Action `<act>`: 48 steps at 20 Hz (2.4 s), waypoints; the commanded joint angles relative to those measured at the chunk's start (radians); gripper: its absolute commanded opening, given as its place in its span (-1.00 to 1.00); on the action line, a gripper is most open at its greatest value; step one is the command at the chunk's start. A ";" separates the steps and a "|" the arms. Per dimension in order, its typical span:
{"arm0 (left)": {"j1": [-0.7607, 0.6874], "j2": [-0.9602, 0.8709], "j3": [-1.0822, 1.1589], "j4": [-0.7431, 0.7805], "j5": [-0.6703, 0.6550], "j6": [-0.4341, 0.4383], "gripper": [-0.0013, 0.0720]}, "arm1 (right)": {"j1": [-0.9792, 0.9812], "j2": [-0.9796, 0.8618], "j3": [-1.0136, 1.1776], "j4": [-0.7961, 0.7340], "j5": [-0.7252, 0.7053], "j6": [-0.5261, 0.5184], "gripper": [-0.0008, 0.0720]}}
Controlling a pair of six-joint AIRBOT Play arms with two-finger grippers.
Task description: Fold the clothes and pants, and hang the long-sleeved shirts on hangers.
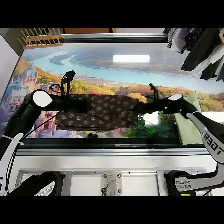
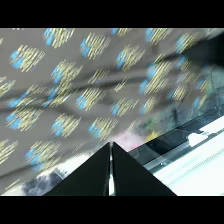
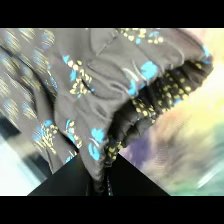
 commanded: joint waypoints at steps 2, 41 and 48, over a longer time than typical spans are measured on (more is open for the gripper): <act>-0.001 0.000 0.001 0.001 0.001 0.002 -0.94 | -0.188 0.090 0.255 -0.285 0.002 0.342 -0.96; 0.000 0.000 -0.095 0.001 0.016 0.014 -0.94 | -0.650 0.890 -0.114 -0.598 0.079 0.419 0.63; 0.025 0.000 0.075 0.008 0.034 0.026 -0.94 | -0.253 0.813 -0.096 -0.468 0.052 0.309 0.58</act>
